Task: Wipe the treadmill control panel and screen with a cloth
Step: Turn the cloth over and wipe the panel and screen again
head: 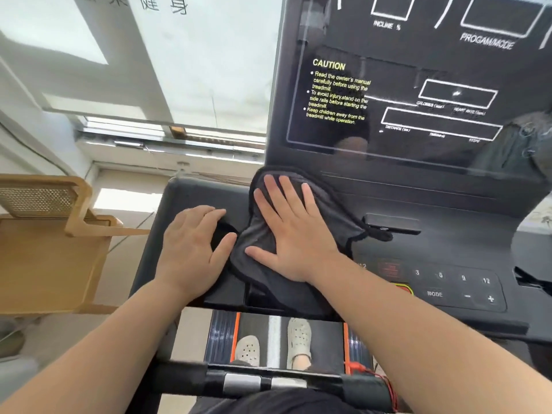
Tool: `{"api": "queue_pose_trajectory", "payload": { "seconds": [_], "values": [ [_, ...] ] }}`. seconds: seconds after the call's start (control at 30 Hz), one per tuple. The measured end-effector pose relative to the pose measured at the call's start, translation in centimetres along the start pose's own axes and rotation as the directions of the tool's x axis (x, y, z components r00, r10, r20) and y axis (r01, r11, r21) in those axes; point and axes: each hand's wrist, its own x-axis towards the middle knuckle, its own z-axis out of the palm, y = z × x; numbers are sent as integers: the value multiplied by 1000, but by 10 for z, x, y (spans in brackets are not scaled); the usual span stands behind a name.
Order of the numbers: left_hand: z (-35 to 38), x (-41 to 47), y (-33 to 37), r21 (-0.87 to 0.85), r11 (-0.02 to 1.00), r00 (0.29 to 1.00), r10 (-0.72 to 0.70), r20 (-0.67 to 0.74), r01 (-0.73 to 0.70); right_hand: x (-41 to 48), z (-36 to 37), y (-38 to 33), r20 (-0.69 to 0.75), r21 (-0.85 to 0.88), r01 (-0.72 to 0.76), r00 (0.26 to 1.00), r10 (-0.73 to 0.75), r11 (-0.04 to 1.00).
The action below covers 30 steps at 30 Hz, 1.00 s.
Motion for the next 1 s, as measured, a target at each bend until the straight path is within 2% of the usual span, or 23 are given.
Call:
{"api": "queue_pose_trajectory", "payload": {
  "seconds": [0.2, 0.47, 0.57, 0.7, 0.87, 1.0],
  "values": [
    [-17, 28, 18, -90, 995, 999, -43, -22, 41, 33, -21, 4, -183, -70, -131, 976, 117, 989],
    [-45, 78, 78, -292, 943, 978, 113, -174, -161, 31, -39, 20, -333, 88, -359, 869, 367, 929],
    [-52, 94, 91, -357, 903, 963, 175, -205, -240, 39, -47, 32, -350, 45, -354, 870, 347, 934],
    [-61, 112, 99, -516, 829, 966, 100, -240, -214, 67, -74, 42, -360, -58, -256, 907, 219, 965],
    [-66, 122, 104, -638, 745, 967, 38, -251, -195, 105, -111, 48, -440, -29, -362, 842, 313, 932],
    [-68, 126, 97, -698, 694, 975, 22, -223, -175, 127, -160, 82, -506, -173, -360, 831, 230, 917]
  ]
}}
